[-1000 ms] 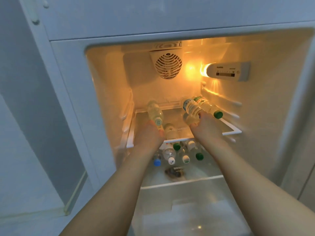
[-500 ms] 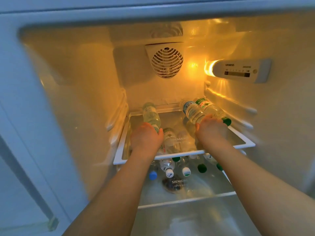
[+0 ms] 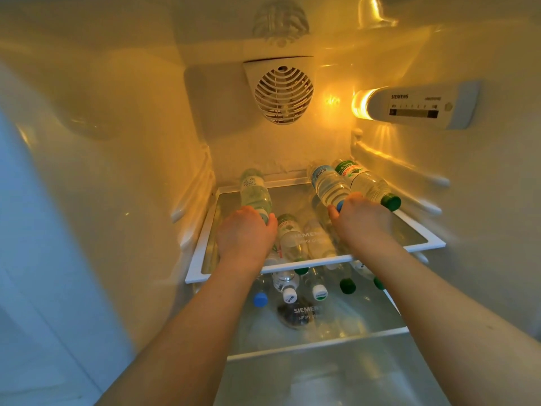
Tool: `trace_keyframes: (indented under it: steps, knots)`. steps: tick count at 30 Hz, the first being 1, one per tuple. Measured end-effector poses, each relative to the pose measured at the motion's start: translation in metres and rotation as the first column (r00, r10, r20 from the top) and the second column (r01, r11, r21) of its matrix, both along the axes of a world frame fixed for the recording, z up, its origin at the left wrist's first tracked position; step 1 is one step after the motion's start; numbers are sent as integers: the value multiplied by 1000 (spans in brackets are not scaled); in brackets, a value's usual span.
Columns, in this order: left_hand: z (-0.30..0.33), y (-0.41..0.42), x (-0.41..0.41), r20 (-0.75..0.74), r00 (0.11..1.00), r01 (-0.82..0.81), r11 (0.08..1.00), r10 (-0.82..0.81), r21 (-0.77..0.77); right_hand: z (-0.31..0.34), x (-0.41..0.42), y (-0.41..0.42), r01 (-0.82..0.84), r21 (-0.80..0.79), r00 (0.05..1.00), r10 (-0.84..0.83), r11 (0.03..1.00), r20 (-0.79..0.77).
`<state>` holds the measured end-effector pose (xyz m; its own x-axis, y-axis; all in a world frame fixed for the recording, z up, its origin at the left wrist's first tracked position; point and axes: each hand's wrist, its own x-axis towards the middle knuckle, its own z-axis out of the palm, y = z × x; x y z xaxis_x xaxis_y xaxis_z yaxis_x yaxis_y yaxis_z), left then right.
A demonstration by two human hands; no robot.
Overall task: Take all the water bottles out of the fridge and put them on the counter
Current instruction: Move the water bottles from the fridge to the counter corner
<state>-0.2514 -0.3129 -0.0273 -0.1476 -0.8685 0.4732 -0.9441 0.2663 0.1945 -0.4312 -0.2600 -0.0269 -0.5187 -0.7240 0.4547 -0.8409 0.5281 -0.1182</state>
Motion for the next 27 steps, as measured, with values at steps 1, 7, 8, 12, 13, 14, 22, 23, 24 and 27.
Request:
trace_keyframes:
  steps: [1, 7, 8, 12, 13, 14, 22, 23, 24, 27]
  knots:
    - [0, 0, 0, 7, 1000, 1, 1000, -1, -4, 0, 0, 0, -3, 2, 1000, 3, 1000, -7]
    - [2, -1, -1, 54, 998, -26, 999, 27, -21, 1, 2, 1, -1, 4, 1000, 1, 1000, -8]
    - [2, -1, -1, 48, 998, -31, 999, 32, -25, 1, 2, 1, -2, 6, 1000, 2, 1000, -8]
    - [0, -2, 0, 23, 999, -43, 999, 44, -26, 0, 1, 2, -4, 11, 1000, 3, 1000, 10]
    - [1, -2, 0, 15, 999, -39, 999, 39, -19, 0, -1, 2, -2, 11, 1000, 1, 1000, 14]
    - [1, -1, 1, 5, 999, -32, 999, 32, -10, 0, 0, 2, -1, 5, 1000, 1, 1000, 18]
    - [6, 23, 20, -187, 982, 44, 996, -30, 71, 1, 21, 42, -62, -112, 998, 61, 992, -13]
    - [7, 30, 22, -213, 976, 52, 997, -38, 63, 1, 23, 49, -75, -130, 997, 72, 989, -29]
    - [9, 39, 25, -235, 971, 62, 997, -49, 49, 2, 26, 57, -88, -148, 996, 85, 985, -29]
    - [17, 66, 34, -278, 956, 89, 996, -91, -18, 12, 40, 77, -118, -239, 986, 143, 964, 89]
